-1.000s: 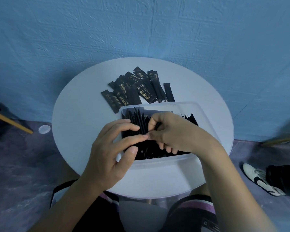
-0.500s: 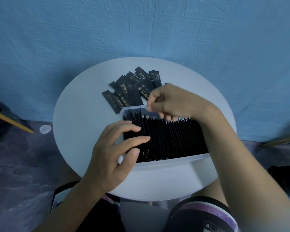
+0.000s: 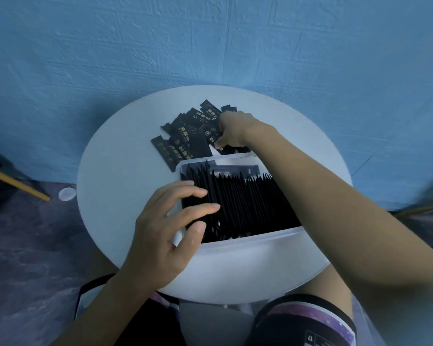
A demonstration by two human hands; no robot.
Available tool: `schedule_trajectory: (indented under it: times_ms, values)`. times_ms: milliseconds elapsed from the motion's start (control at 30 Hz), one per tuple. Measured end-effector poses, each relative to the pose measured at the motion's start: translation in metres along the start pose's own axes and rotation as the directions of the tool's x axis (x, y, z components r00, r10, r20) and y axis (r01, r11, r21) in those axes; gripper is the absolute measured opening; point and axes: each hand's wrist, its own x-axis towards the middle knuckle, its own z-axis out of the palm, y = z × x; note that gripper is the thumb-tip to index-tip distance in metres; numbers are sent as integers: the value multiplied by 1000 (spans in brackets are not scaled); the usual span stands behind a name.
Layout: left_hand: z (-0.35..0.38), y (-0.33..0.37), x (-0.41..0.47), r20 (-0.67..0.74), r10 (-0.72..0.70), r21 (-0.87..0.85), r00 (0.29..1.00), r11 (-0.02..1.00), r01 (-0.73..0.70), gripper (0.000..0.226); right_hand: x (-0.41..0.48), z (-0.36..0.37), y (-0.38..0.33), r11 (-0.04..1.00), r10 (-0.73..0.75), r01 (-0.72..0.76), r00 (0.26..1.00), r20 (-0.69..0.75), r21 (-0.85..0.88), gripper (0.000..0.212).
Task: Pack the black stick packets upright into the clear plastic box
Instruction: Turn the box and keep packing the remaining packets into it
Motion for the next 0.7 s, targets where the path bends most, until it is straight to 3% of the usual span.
schedule_trajectory:
  times_ms: [233,333,467,600,700]
  values:
    - [1,1,0,-6,2,-1,1000,1000,-2,39,-4,-3,4,989,12,-30,992,127,144,35]
    - [1,0,0,-10,1,-7,1000,1000,-1,41,-9,-8,7,956,1,-48,987,161,290,16]
    - [1,1,0,-5,-5,-26,1000,1000,5,46,-24,-33,14,884,56,-86,995,79,459,25]
    - [1,1,0,-1,-6,-41,1000,999,6,46,-73,-62,11,861,19,11,998,-55,508,15]
    - [1,1,0,0,-3,-44,1000,999,3,45,-128,-54,8,804,-62,80,997,-51,590,12]
